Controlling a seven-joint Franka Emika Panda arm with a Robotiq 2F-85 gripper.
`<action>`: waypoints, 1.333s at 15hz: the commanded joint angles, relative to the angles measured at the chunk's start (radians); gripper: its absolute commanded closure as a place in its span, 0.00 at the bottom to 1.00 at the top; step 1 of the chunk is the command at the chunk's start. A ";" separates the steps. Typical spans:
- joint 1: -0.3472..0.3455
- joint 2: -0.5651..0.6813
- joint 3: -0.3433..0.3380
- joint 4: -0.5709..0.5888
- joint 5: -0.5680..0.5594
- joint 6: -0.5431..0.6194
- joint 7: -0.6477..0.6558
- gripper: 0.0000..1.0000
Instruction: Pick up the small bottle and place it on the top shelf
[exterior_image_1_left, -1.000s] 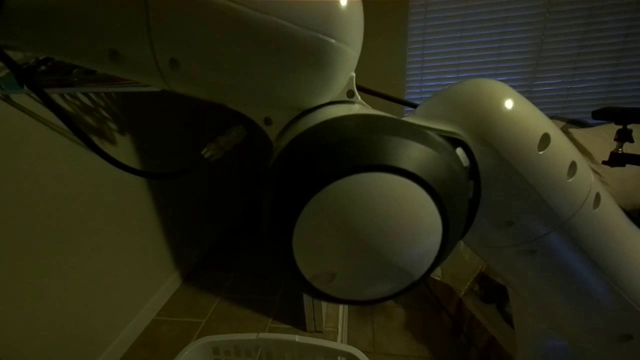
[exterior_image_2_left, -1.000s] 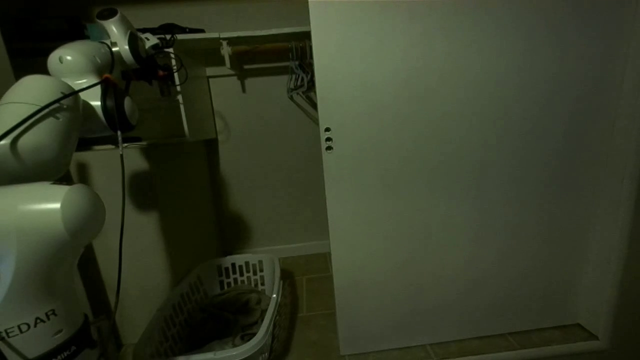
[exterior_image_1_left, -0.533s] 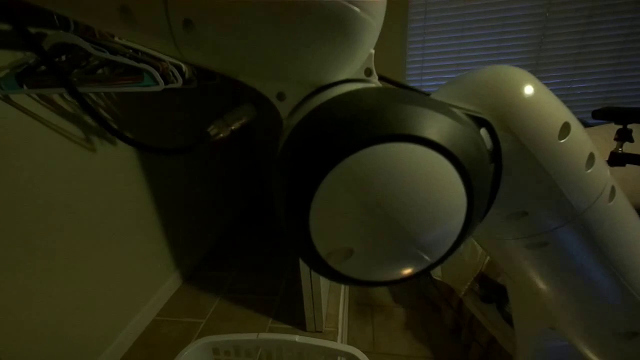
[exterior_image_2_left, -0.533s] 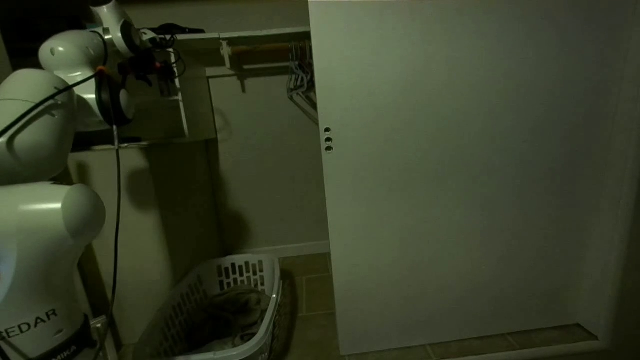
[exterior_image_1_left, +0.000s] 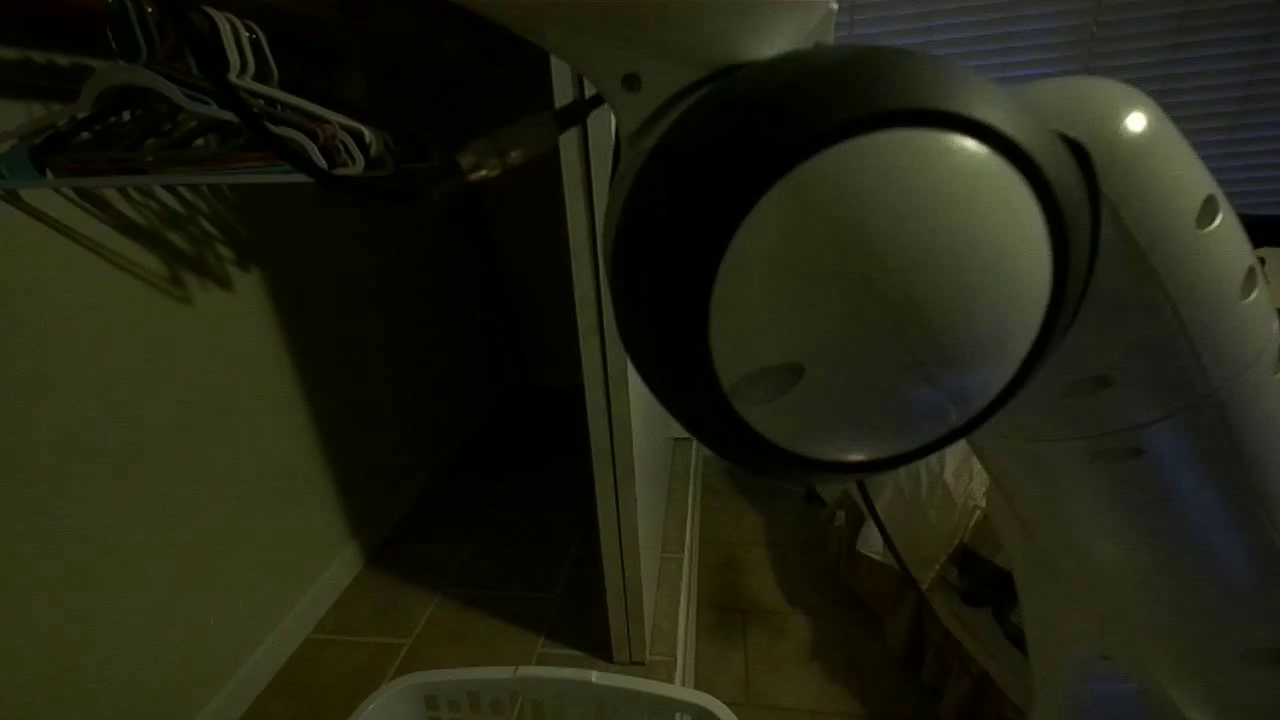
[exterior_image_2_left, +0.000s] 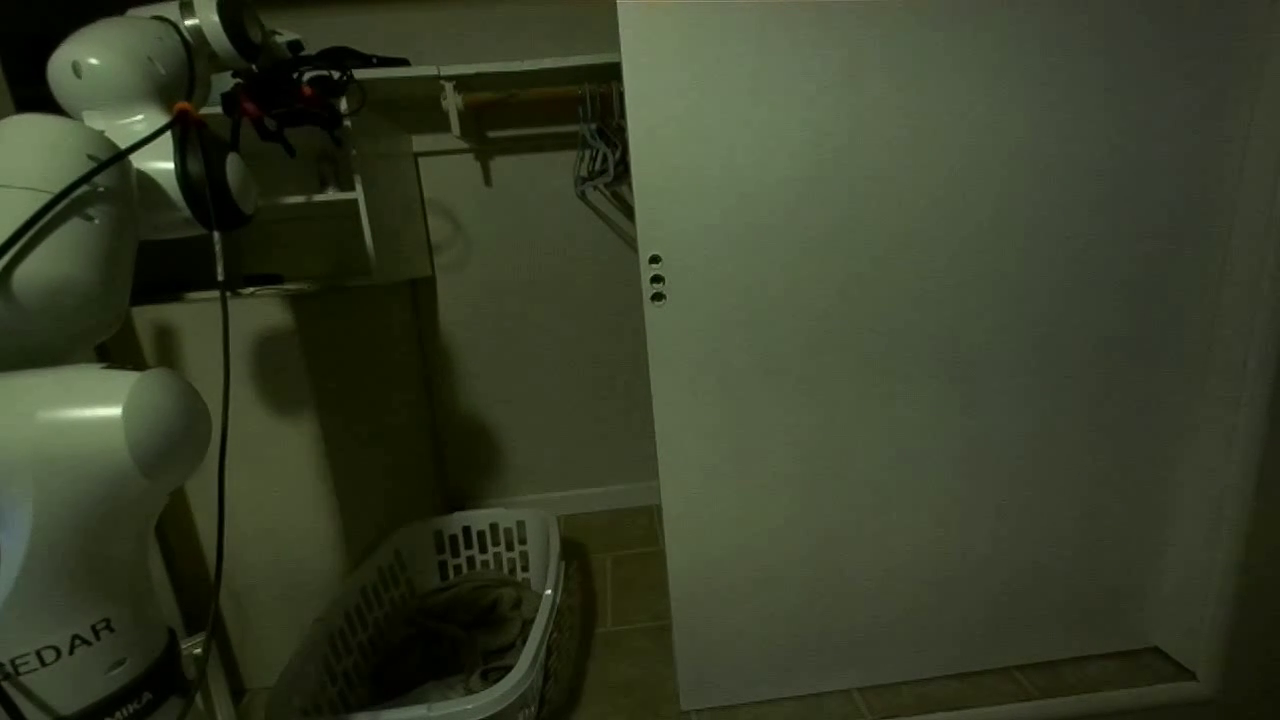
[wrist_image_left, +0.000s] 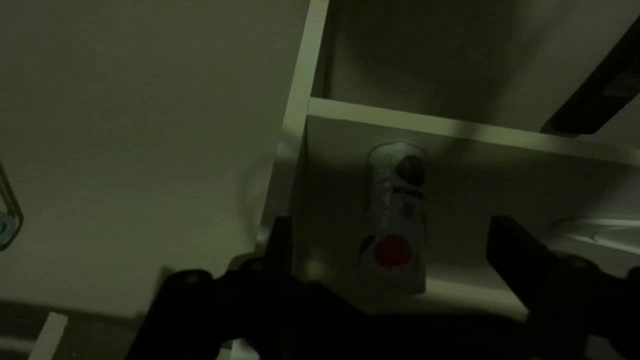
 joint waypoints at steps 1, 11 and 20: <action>-0.015 -0.040 0.046 -0.008 0.043 -0.037 -0.072 0.00; -0.034 -0.137 0.111 -0.027 0.109 -0.296 -0.085 0.00; -0.031 -0.125 0.104 -0.003 0.084 -0.376 -0.082 0.00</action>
